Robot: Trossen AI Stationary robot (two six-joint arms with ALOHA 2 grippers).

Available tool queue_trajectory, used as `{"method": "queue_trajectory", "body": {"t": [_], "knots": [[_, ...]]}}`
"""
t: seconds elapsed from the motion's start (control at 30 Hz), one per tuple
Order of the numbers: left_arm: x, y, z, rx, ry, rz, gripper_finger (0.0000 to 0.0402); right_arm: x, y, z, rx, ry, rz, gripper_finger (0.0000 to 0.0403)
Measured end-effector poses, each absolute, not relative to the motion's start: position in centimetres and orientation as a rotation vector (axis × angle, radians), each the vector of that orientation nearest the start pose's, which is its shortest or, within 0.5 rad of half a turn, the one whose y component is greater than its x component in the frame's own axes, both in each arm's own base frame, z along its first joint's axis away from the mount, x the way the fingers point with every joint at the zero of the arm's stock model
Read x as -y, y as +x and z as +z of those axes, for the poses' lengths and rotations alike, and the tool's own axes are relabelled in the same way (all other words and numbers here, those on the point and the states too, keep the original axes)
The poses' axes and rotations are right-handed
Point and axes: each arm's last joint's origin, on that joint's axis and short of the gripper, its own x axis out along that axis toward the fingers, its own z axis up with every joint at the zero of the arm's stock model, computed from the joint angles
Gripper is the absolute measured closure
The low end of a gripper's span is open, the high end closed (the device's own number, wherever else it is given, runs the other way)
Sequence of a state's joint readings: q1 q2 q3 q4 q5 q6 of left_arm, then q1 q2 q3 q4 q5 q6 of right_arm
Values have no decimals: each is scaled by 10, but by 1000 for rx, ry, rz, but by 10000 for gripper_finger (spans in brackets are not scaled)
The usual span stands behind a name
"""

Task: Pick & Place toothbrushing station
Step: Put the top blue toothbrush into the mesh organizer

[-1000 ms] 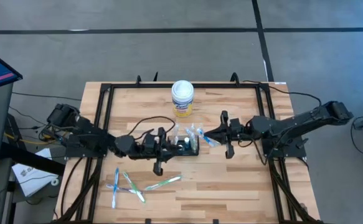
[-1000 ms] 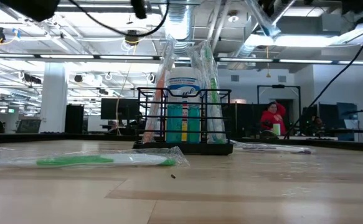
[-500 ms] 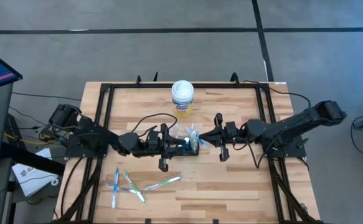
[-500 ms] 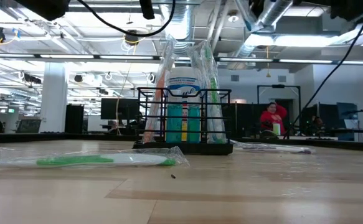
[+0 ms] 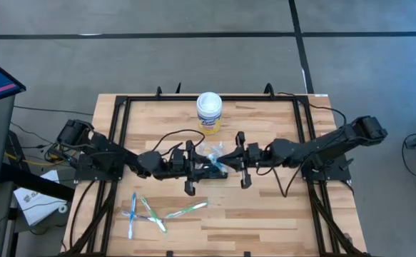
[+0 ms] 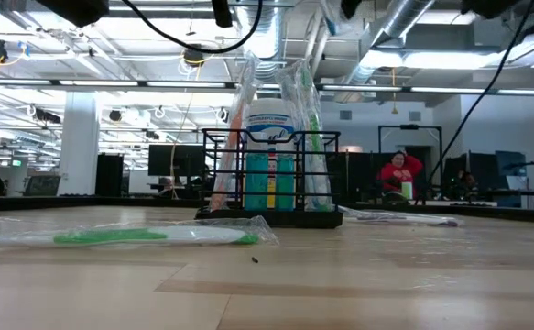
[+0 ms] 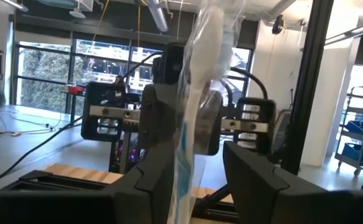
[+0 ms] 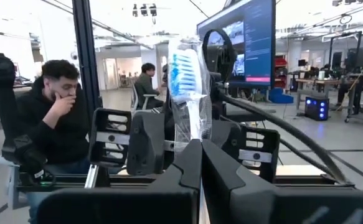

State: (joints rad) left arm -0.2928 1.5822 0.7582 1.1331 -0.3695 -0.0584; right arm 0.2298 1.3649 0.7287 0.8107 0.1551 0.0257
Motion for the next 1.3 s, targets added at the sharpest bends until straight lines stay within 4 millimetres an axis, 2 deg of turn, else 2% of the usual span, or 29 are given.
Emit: {"method": "queue_trajectory", "body": {"t": [0.23,0.43,0.53,0.7,0.97,1.3], "knots": [[80,314,257,296,-158,93,274,-69,304,284,158,34,81,403],[80,314,256,284,-156,106,281,-69,307,281,150,29,80,403],[80,314,254,265,-150,108,311,-69,306,282,147,29,80,403],[80,314,254,257,-147,103,385,-69,306,282,148,29,79,403],[82,314,252,241,-147,136,386,-69,306,281,126,-4,74,403],[80,294,270,129,-115,197,386,-68,303,280,80,-10,75,403]]}}
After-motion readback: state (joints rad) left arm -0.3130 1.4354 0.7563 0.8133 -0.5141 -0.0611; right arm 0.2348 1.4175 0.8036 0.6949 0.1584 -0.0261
